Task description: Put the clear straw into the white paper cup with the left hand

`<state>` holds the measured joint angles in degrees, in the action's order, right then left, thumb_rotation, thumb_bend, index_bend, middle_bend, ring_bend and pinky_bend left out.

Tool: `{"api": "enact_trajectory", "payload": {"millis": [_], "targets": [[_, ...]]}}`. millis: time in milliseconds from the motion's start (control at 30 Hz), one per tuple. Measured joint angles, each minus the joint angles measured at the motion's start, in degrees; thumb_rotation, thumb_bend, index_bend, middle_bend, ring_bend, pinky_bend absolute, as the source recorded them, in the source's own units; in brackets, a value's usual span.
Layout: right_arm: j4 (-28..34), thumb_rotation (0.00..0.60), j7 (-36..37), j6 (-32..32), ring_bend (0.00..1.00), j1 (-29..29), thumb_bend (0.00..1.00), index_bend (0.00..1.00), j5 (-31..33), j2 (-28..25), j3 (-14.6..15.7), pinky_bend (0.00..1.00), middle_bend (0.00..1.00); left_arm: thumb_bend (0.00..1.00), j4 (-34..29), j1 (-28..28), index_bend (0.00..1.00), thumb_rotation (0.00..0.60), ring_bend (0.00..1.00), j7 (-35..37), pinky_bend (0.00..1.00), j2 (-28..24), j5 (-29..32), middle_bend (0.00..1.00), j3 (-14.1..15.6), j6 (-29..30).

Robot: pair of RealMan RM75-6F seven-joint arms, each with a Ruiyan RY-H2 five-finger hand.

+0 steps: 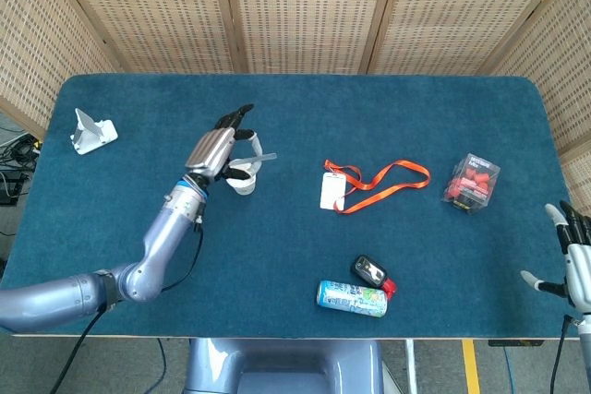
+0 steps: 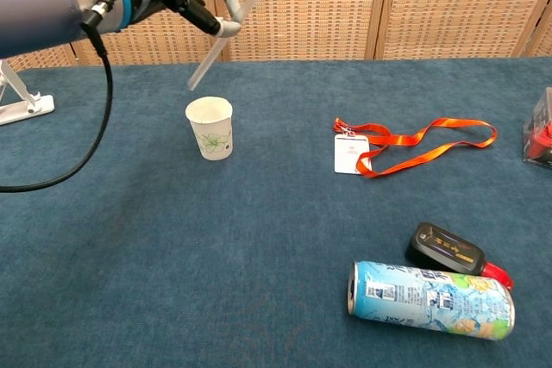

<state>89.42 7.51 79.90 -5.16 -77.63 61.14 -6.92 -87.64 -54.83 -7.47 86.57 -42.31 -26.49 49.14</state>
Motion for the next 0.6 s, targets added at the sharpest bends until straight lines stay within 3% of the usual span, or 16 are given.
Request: {"api": "enact_trajectory", "payload": {"millis": [233,600], "targets": [[-0.7,0.6,-0.8,-0.7,0.0,-0.3,0.04,0.04,0.8,0.6,-0.2,0.0,0.0,0.39,7.6,-1.1,0.67,0.6,0.0,9.0,0.01,5.5,-3.8,0.0,-0.3,-3.0],[-0.8,0.6,-1.2,-0.8,0.0,-0.3,0.04,0.04,1.0,0.7,-0.3,0.0,0.0,0.39,10.7,-0.7,0.67,0.6,0.0,14.6,0.01,6.4,-6.6,0.0,0.6,-5.1]]}}
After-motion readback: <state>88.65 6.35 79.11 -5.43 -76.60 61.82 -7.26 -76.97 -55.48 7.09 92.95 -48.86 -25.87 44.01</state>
